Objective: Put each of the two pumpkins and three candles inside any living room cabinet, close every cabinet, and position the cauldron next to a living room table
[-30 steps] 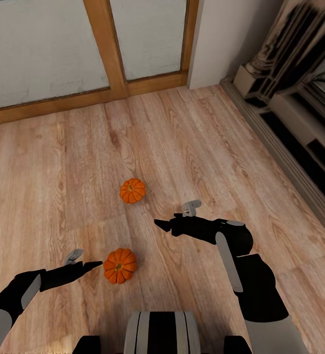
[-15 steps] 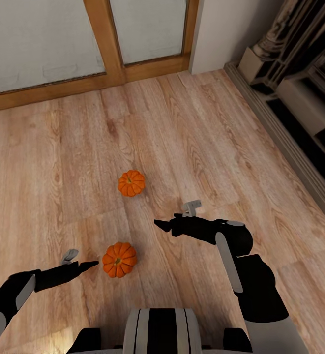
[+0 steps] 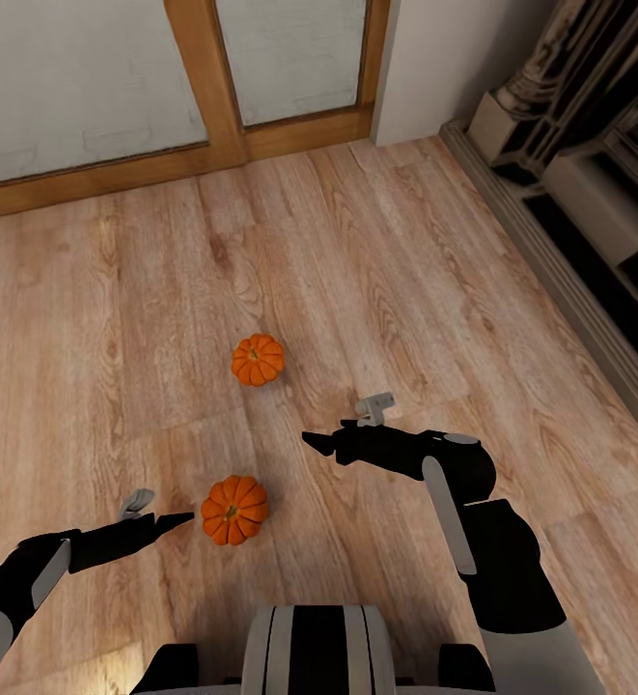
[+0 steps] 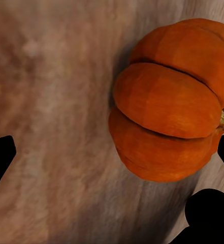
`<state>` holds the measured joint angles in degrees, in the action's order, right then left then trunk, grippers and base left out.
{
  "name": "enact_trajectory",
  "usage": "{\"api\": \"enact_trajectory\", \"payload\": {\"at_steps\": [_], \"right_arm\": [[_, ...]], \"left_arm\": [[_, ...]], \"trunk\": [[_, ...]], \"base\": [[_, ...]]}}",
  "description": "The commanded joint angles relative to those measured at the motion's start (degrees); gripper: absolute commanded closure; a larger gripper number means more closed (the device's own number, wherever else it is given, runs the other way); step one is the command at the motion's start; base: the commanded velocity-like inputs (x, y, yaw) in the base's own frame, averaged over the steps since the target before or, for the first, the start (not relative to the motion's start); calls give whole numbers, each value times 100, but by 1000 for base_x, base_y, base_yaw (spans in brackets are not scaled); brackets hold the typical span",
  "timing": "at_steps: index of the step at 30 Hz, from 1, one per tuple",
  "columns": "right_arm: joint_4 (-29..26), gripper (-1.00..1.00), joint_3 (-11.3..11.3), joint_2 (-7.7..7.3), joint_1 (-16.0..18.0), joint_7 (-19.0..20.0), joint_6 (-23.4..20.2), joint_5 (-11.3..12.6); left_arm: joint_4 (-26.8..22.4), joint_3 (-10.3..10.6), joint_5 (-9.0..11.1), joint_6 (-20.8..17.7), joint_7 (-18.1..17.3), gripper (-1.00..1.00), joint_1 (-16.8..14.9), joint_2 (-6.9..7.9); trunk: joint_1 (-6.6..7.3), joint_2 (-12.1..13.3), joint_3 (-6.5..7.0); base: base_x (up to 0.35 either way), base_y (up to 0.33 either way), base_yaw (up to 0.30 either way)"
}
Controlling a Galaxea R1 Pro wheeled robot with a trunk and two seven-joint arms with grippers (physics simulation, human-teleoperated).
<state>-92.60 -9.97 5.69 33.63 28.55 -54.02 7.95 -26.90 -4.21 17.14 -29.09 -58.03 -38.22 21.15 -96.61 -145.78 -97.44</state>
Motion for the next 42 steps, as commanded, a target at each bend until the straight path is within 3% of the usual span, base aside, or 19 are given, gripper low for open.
{"api": "enact_trajectory", "payload": {"at_steps": [1, 8, 22, 42], "right_arm": [[-3, -100, 4, 2, 3, -16, -38, 40], [-3, -100, -1, -1, 3, -16, -38, 40], [-3, -100, -5, 11, 3, -16, -40, 40], [-3, -100, -5, 4, 3, -9, -29, 41]], "left_arm": [[-1, -9, 26, -45, -9, -100, -1, 1], [1, -44, 32, -57, -3, -100, -1, 1], [42, -73, 102, 173, -28, -100, 41, 14], [53, -80, 106, 204, -21, -100, 51, 9]], "trunk": [[1, -1, -3], [-17, -10, -158], [-17, -10, -158], [-17, -10, -158]], "base": [[0, 0, 0], [0, 0, 0], [0, 0, -112], [0, 0, -94]]}}
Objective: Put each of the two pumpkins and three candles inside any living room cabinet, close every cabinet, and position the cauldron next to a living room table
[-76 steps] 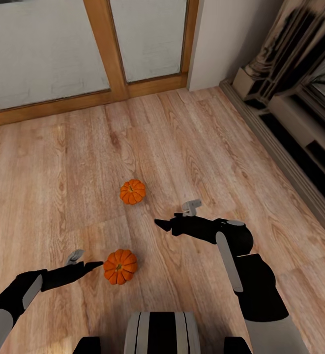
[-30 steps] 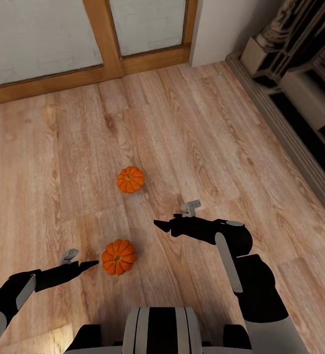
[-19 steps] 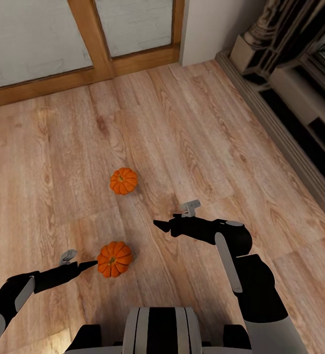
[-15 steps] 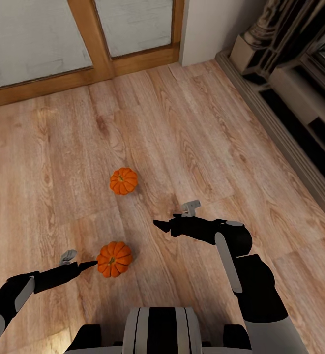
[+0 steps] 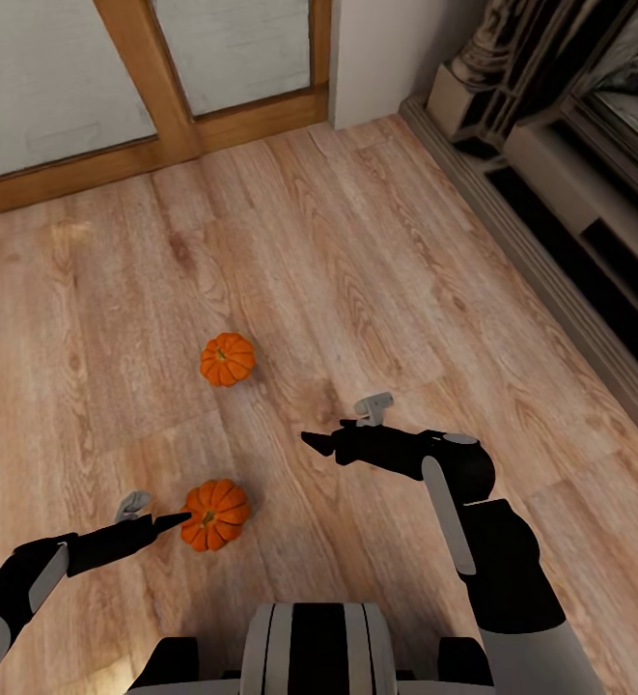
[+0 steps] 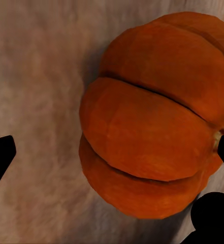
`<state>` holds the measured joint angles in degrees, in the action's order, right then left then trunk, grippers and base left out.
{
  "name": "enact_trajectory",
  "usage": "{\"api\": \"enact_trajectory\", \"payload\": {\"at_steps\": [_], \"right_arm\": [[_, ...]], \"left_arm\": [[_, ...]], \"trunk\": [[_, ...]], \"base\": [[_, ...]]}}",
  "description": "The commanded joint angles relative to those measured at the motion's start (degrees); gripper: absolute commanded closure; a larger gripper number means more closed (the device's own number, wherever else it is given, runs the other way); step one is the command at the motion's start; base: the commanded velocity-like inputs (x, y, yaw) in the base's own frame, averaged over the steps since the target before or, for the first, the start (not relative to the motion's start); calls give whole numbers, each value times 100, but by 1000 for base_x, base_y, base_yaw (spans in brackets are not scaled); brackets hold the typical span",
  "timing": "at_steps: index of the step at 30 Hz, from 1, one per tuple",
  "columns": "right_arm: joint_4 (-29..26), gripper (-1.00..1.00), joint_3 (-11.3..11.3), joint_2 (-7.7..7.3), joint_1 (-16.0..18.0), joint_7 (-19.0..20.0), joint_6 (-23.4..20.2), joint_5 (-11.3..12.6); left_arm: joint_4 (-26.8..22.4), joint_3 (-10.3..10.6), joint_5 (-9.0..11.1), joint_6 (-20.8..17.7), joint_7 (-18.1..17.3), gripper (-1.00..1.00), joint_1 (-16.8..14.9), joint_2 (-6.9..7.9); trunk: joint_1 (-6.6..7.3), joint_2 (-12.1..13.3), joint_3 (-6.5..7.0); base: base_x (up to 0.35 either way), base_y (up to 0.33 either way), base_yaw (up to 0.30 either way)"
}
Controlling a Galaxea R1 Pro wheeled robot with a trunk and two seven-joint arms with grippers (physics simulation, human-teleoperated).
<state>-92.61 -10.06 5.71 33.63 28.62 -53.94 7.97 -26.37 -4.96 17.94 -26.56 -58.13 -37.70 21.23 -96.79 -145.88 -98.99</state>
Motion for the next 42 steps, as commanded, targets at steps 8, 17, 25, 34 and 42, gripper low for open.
{"api": "enact_trajectory", "payload": {"at_steps": [8, 17, 25, 34, 42], "right_arm": [[-3, -100, 4, 0, 6, -14, -38, 38], [-3, -100, 4, -7, 18, -8, -43, 38], [-3, -100, 4, -8, 20, -7, -46, 38], [-3, -100, 11, -17, 32, -5, -53, 38], [-3, -100, 14, -31, 36, -5, -54, 39]], "left_arm": [[0, -5, 26, -66, 19, -100, -1, -5], [8, -5, 19, -75, 44, -100, -1, -5], [15, -5, 17, -77, 69, -100, -1, -8], [68, -7, 17, -75, 89, -100, -1, -14], [213, -1, 5, -70, 134, -100, -4, -49]], "trunk": [[1, -1, -3], [1, -1, -3], [1, -1, -3], [1, -1, -3], [1, -1, -3]], "base": [[0, 0, -63], [0, 0, -91], [0, 0, -12], [0, 0, -139], [0, 0, -30]]}}
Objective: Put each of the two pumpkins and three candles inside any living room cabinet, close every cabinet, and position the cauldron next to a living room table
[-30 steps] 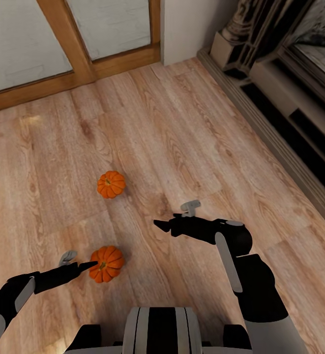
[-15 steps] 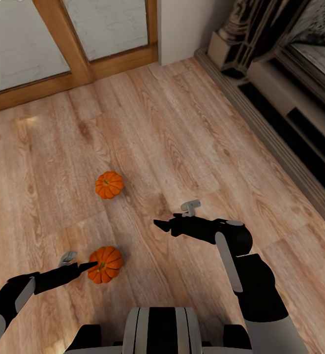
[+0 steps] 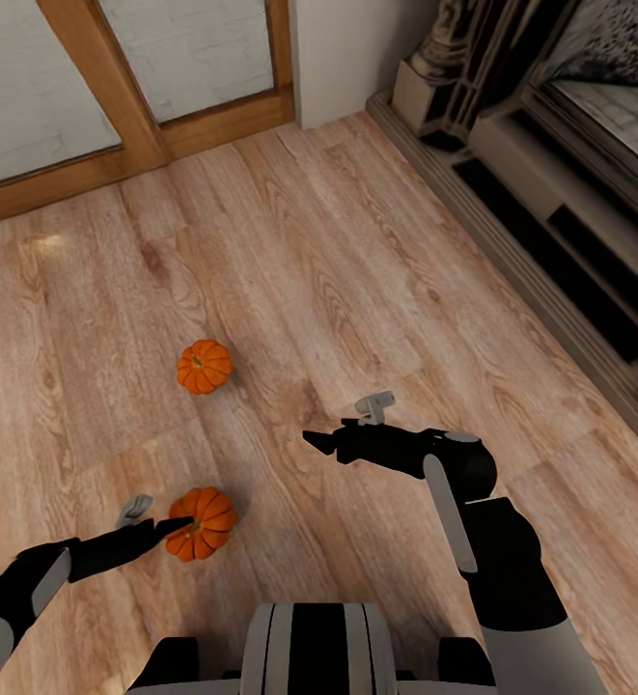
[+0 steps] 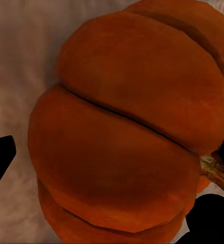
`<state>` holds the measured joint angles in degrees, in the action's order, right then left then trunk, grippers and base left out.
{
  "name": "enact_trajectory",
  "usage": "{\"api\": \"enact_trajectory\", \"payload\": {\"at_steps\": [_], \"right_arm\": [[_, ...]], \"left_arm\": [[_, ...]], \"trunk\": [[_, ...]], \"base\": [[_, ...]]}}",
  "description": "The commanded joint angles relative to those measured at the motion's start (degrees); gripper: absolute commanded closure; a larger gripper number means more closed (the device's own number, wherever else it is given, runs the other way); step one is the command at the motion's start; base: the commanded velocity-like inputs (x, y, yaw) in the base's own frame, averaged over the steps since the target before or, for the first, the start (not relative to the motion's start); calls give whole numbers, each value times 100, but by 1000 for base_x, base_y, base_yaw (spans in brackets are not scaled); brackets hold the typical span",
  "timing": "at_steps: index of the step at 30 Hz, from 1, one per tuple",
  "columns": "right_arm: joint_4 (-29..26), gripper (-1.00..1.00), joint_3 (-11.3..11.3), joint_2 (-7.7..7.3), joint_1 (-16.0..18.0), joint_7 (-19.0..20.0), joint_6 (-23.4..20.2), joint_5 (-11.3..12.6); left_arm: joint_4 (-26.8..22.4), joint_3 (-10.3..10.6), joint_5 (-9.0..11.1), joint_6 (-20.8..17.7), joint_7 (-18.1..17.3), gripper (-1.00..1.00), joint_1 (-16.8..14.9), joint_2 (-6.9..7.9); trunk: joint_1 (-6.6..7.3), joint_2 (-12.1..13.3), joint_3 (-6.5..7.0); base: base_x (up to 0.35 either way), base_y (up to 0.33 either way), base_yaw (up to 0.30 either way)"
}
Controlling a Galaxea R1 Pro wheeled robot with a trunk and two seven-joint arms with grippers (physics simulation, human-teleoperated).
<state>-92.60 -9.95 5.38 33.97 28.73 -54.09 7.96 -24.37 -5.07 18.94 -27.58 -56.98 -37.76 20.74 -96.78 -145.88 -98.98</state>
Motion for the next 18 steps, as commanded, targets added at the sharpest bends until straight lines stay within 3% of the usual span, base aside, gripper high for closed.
{"api": "enact_trajectory", "payload": {"at_steps": [1, 13, 14, 18], "right_arm": [[-3, -100, 4, 1, 3, -16, -38, 40], [-3, -100, 2, -11, 4, -16, -36, 39], [-3, -100, 2, -11, 4, -16, -37, 39], [-3, -100, 2, -11, 4, -16, -39, 39]], "left_arm": [[19, 11, -97, 33, 40, -100, 1, -10], [45, 19, -88, 49, 133, -100, -3, -88], [45, 18, -87, 53, 133, 100, -3, -89], [45, 22, -79, 100, 134, 100, -4, -93]], "trunk": [[0, -1, -3], [0, -1, -3], [0, -1, -3], [0, -1, -3]], "base": [[0, 0, -7], [0, 0, -1], [0, 0, 0], [0, 0, 0]]}}
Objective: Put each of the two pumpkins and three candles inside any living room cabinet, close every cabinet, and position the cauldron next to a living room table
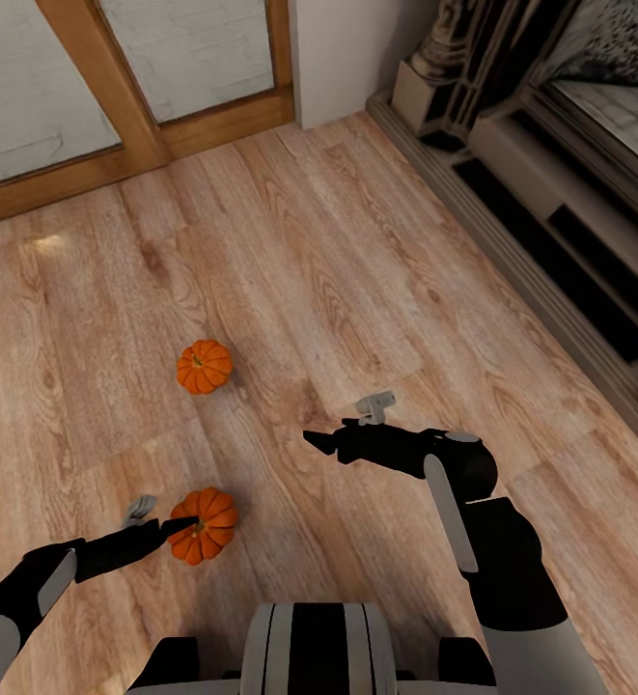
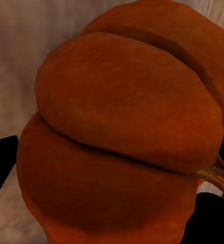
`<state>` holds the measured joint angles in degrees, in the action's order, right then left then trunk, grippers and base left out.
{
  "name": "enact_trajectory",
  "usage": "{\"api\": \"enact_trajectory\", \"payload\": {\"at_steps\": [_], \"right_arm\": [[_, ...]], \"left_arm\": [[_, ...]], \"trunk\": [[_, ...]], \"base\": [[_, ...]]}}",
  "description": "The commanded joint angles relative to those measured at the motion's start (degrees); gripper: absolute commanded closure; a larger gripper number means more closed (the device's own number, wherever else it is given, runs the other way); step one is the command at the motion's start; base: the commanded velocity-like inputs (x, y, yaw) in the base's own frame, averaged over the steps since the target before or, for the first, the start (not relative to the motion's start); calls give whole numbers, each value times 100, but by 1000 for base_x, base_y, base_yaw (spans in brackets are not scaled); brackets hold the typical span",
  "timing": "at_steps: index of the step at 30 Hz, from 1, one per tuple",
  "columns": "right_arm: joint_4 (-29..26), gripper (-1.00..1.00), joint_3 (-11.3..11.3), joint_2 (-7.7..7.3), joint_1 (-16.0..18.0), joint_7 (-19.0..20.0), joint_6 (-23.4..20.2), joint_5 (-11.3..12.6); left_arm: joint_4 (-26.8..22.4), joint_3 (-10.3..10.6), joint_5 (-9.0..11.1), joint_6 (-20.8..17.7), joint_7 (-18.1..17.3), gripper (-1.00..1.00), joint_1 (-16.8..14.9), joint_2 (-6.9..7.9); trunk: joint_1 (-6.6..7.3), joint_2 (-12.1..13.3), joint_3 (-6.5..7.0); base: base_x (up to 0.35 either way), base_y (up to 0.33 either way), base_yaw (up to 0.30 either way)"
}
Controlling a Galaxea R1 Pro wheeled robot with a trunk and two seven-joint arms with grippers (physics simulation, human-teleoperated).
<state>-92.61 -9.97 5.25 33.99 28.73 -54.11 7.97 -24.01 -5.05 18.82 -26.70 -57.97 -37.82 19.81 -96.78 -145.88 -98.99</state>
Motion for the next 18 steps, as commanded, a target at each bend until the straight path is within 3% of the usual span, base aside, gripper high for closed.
{"api": "enact_trajectory", "payload": {"at_steps": [1, 18], "right_arm": [[-3, -100, 4, 2, 1, -16, -38, 38], [-3, -100, 4, 2, -6, -16, -38, 40]], "left_arm": [[10, 20, -67, 16, 233, 100, 3, -1], [-28, 25, -49, 48, 181, 100, -2, 5]], "trunk": [[0, -1, -3], [0, -1, -3]], "base": [[0, 0, 0], [0, 0, 0]]}}
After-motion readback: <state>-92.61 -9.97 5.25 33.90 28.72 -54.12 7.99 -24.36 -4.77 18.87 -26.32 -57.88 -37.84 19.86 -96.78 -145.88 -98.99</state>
